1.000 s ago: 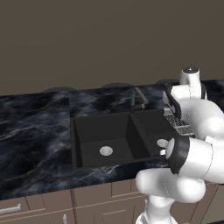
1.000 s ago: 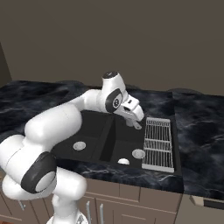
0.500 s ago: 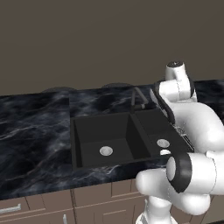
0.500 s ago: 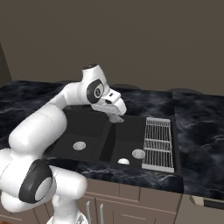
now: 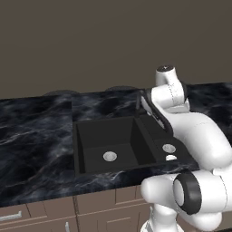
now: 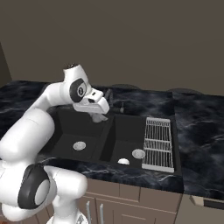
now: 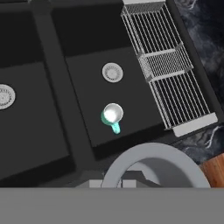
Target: Move any existing items from the left basin to the right basin for drying. Then move the measuring cup from the counter to the left basin of the sink for washing.
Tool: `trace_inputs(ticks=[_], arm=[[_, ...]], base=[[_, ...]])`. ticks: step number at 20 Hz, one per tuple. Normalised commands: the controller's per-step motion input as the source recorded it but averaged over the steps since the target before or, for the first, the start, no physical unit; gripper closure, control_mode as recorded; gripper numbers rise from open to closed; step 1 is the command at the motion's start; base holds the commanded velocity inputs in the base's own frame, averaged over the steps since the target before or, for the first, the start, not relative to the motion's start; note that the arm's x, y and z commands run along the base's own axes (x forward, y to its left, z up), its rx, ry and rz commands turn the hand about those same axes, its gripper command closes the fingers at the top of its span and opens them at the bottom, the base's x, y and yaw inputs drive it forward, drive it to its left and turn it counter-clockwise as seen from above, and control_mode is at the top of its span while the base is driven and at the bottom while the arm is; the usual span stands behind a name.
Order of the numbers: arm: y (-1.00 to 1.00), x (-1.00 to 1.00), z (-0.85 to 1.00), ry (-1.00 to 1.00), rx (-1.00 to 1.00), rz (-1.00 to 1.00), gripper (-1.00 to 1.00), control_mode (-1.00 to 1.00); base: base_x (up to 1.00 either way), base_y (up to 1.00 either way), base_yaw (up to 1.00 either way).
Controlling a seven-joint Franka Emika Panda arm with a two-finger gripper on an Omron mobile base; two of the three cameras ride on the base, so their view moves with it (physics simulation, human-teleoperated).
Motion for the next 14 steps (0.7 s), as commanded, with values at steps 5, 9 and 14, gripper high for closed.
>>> trace_inputs(ticks=[5, 9, 14], arm=[[0.68, -0.05, -0.15, 0.0, 0.0, 0.1, 1.0, -1.0], [0.68, 0.0, -0.36, 0.0, 0.0, 0.11, 1.0, -1.0], [0.61, 0.01, -0.57, 0.0, 0.02, 0.13, 1.0, -1.0]], base=[[0.0, 0.0, 0.0], [0.0, 0.0, 0.0], [0.0, 0.0, 0.0]])
